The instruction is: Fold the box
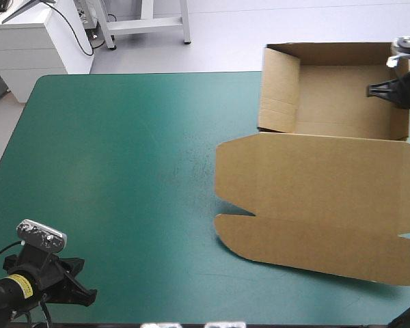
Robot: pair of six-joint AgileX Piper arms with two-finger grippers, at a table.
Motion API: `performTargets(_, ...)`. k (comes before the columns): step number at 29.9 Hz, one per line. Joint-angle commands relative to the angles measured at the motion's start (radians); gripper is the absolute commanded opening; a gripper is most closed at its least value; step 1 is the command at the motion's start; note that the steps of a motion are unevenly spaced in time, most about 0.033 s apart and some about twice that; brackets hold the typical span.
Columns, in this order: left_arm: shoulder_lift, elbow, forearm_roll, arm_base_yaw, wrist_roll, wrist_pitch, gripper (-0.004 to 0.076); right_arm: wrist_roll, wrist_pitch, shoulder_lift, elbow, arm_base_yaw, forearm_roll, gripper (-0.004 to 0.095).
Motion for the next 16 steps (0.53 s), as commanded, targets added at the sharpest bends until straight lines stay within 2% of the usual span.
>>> performTargets(1,0.008,-0.023,-0.023,0.001,-0.005,-0.041,-0.0008,-0.014,-0.011,-0.023,-0.028,-0.118,-0.007,-0.0002)
performTargets(5,0.008,-0.023,-0.074,0.001,-0.005,-0.041,-0.0008,-0.004,-0.020,0.042,-0.028,-0.215,0.022,-0.0002)
performTargets(11,0.008,-0.023,-0.072,0.001,-0.005,-0.030,-0.0008,-0.004,-0.005,0.140,-0.028,-0.264,0.044,0.0023)
performTargets(13,0.008,-0.023,-0.065,0.001,-0.004,-0.030,-0.0008,-0.011,-0.005,0.158,-0.028,-0.264,0.041,0.0058)
performTargets(16,0.008,-0.023,-0.065,0.001,-0.002,-0.032,-0.0008,-0.044,-0.005,0.177,-0.029,-0.264,0.031,0.0173)
